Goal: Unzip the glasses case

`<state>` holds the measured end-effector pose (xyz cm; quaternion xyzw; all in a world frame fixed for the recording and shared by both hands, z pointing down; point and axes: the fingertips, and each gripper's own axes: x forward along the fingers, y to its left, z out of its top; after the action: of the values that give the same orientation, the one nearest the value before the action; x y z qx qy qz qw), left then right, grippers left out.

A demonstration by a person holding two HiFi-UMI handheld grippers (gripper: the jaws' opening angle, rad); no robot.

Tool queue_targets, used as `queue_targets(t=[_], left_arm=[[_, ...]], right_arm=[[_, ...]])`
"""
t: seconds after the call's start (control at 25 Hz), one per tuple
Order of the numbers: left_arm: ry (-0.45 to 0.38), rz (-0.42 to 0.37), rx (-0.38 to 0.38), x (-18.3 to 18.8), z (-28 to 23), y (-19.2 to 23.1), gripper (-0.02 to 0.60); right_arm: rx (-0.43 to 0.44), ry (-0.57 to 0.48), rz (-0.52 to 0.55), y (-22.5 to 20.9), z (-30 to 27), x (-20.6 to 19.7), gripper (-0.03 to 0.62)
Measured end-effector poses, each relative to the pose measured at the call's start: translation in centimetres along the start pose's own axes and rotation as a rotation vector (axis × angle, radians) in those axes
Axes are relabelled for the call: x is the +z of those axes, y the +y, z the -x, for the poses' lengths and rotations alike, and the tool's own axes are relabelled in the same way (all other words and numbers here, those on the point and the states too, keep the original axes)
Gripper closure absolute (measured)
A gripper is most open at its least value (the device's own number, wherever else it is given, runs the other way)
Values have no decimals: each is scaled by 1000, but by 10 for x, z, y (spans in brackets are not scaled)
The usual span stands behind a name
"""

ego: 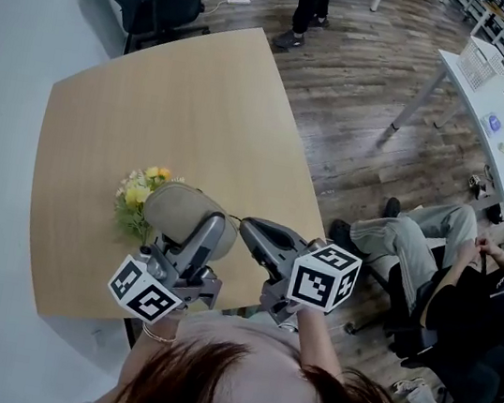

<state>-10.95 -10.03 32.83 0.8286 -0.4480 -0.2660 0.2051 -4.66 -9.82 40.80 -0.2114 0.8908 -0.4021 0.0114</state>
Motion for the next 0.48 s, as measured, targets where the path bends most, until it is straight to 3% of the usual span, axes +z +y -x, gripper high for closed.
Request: queue_targets(t=[0.48], left_arm=[[-28, 16, 8, 7, -2, 5, 282]], right_arm=[[6, 16, -29, 0, -3, -1, 576]])
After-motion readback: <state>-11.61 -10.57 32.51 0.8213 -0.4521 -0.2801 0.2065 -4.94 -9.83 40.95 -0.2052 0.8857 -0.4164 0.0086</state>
